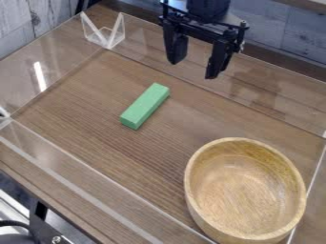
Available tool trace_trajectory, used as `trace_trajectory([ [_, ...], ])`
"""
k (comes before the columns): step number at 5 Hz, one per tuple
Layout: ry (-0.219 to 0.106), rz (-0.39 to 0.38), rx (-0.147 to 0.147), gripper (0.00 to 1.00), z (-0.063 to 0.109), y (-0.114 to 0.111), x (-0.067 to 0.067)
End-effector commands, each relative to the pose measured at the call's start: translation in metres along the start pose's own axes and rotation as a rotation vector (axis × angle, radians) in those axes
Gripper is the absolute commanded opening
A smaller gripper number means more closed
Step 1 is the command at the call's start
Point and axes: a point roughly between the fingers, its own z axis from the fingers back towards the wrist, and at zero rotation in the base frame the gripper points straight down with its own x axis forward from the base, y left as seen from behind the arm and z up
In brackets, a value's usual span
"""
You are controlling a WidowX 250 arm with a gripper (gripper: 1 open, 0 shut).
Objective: Put green stick into wooden bowl
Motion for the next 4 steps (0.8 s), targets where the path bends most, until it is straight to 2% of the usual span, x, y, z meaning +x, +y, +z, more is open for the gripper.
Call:
trace_trajectory([
  [1, 0.01, -0.004, 0.002, 1.0, -0.008, 0.005, -0.003],
  [2, 0.007, -0.019, 0.013, 1.0, -0.017, 0.021, -0.012],
  [3, -0.014, -0.057, 0.027, 1.0, -0.026, 0.04, -0.024],
  [4, -0.03, -0.111, 0.04, 1.0, -0.035, 0.058, -0.029],
])
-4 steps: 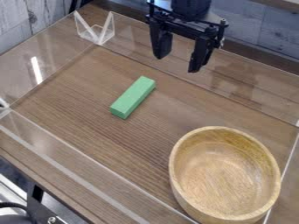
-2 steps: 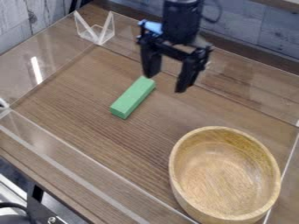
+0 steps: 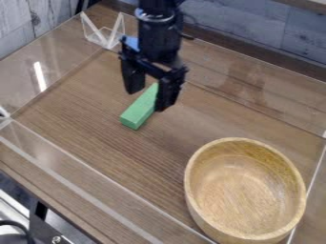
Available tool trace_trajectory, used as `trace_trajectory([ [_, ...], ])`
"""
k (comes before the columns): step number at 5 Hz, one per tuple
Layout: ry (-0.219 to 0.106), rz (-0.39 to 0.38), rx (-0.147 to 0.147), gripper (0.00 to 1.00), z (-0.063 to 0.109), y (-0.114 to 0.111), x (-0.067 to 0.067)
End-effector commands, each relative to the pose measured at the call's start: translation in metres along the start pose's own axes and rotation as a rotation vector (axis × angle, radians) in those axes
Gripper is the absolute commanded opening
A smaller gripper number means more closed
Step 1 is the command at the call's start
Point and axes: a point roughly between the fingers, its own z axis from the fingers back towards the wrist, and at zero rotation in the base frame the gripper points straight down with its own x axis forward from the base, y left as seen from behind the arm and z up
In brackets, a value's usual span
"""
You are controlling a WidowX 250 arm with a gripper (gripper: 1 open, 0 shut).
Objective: Put green stick into wooden bowl
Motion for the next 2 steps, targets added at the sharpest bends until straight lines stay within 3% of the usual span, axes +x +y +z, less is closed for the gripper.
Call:
trace_trajectory([
  [1, -0.079, -0.045, 0.034, 1.0, 0.005, 0.011, -0.001],
  [2, -0.103, -0.046, 0.044, 1.0, -0.005, 0.013, 0.001],
])
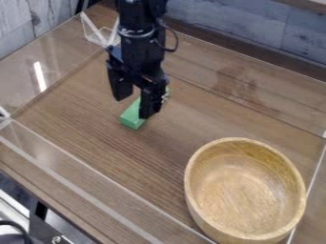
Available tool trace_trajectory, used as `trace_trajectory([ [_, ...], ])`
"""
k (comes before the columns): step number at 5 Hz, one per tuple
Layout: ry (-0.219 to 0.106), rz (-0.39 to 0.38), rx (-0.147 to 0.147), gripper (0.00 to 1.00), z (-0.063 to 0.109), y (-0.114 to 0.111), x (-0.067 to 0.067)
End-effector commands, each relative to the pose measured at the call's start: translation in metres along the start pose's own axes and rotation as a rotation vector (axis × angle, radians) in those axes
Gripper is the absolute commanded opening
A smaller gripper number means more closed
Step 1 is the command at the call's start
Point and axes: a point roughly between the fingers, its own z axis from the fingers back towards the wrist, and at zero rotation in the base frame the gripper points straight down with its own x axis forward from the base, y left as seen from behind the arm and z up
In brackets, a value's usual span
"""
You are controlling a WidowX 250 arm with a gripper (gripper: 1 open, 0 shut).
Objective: Put green stick into wooden bowl
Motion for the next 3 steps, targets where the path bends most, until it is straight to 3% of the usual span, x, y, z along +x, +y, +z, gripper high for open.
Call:
trace_trajectory([
  [1, -0.066, 0.003, 0.025, 1.0, 0.003, 0.004, 0.006],
  [3, -0.089, 0.018, 0.022, 1.0, -0.011, 0.001, 0.013],
])
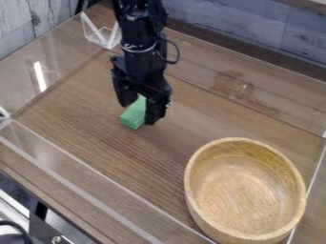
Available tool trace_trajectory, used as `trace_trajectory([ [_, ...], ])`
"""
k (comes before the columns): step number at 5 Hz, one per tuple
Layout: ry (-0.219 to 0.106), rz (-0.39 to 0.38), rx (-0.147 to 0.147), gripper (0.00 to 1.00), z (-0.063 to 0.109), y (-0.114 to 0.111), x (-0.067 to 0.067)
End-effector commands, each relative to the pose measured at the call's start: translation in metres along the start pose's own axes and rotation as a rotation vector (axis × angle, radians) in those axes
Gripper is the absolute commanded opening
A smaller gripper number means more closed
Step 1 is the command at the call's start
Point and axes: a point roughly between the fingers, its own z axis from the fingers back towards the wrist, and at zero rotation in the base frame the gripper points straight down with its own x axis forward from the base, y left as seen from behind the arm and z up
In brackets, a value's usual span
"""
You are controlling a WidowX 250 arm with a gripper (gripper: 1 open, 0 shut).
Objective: Put green stick into wooden bowl
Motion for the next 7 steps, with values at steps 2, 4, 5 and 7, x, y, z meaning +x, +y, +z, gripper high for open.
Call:
trace_trajectory([
  [2, -0.042, 0.012, 0.005, 1.0, 0.002, -0.001, 0.011],
  [4, -0.056, 0.032, 0.008, 1.0, 0.0, 0.004, 0.016],
  [5, -0.064, 0.042, 0.011, 1.0, 0.001, 0.008, 0.019],
  [7, -0.068, 0.057, 0.016, 1.0, -0.002, 0.014, 0.02],
])
